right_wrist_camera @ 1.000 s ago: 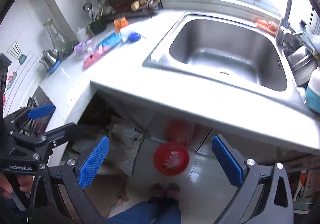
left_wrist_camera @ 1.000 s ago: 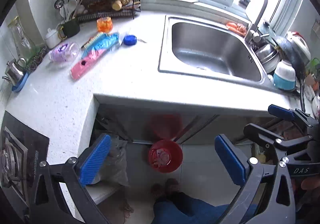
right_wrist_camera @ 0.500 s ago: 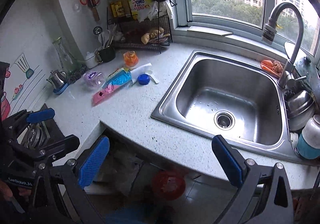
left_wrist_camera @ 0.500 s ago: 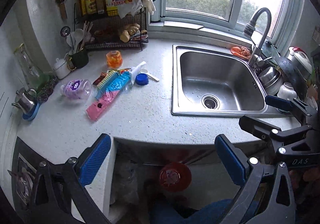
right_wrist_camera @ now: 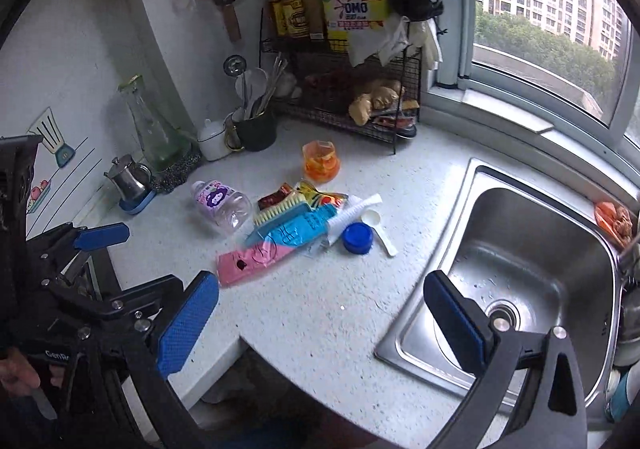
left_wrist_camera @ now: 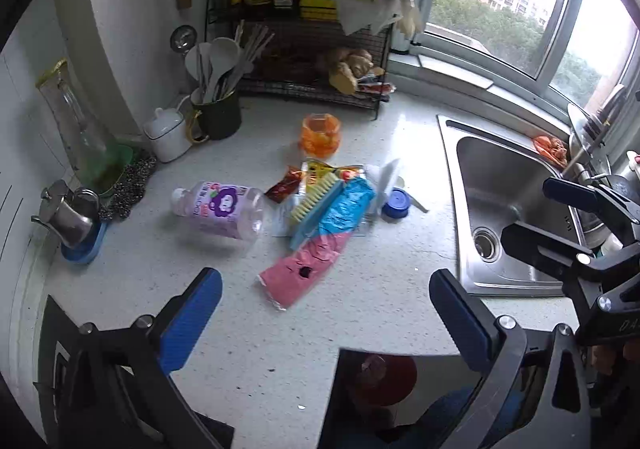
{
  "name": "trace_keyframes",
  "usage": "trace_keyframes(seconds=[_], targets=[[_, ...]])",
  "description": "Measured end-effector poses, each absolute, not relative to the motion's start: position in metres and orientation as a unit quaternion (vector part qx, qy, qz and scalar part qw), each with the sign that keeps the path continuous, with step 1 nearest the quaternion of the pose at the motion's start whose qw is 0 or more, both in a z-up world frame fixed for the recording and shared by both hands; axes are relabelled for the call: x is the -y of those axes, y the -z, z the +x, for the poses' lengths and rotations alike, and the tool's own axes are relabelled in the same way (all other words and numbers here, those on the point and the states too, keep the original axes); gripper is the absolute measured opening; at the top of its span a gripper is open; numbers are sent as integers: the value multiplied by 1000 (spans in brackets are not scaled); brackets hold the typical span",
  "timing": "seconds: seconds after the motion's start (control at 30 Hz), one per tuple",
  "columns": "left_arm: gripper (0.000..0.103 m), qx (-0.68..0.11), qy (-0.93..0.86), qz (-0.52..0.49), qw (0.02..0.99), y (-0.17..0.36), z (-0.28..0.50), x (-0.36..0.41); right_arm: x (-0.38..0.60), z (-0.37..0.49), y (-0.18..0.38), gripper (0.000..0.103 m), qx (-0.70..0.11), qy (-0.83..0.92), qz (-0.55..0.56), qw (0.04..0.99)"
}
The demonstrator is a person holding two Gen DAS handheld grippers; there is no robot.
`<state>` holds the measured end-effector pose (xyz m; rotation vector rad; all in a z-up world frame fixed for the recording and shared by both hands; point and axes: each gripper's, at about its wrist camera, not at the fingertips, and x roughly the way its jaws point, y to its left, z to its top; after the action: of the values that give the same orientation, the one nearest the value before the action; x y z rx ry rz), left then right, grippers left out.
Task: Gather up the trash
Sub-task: 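Raise both tools back up to the counter, then grasp the purple-label grape juice bottle with the right gripper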
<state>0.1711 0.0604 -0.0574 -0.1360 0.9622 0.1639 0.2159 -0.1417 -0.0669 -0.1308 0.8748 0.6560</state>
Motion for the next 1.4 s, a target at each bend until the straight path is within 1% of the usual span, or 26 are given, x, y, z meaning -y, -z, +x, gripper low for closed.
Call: trace_keyframes(seconds=[0.13, 0.3, 0.57, 0.7, 0.83, 1.2, 1.27, 1.3, 1.37, 1.4], targets=[[103, -471, -95, -92, 872, 67, 182, -106, 98, 236, 73, 102, -423, -338, -86, 837], [103, -491, -128, -136, 851, 89, 186, -162, 42, 258, 94, 102, -438, -379, -125, 805], [103, -517, -189, -192, 812, 138, 176, -228, -50, 281, 135, 102, -458, -445, -205, 742], [103, -525, -199, -230, 795, 163, 174, -246, -90, 289, 162, 102, -469, -469, -253, 704], [103, -535, -213, -234, 783, 181, 181, -257, -123, 297, 183, 102, -476, -485, -285, 676], [103, -550, -214, -230, 774, 201, 196, -274, -176, 311, 227, 102, -500, -513, -343, 607], [103, -551, -211, -234, 773, 202, 193, -275, -181, 310, 231, 94, -498, -519, -349, 600], [103, -550, -211, -236, 773, 202, 193, -275, -183, 309, 233, 85, -497, -520, -353, 598], [103, -549, -211, -240, 772, 202, 190, -275, -185, 306, 237, 79, -497, -520, -362, 592], [103, -549, -212, -242, 772, 202, 187, -275, -185, 304, 239, 74, -500, -523, -364, 587]])
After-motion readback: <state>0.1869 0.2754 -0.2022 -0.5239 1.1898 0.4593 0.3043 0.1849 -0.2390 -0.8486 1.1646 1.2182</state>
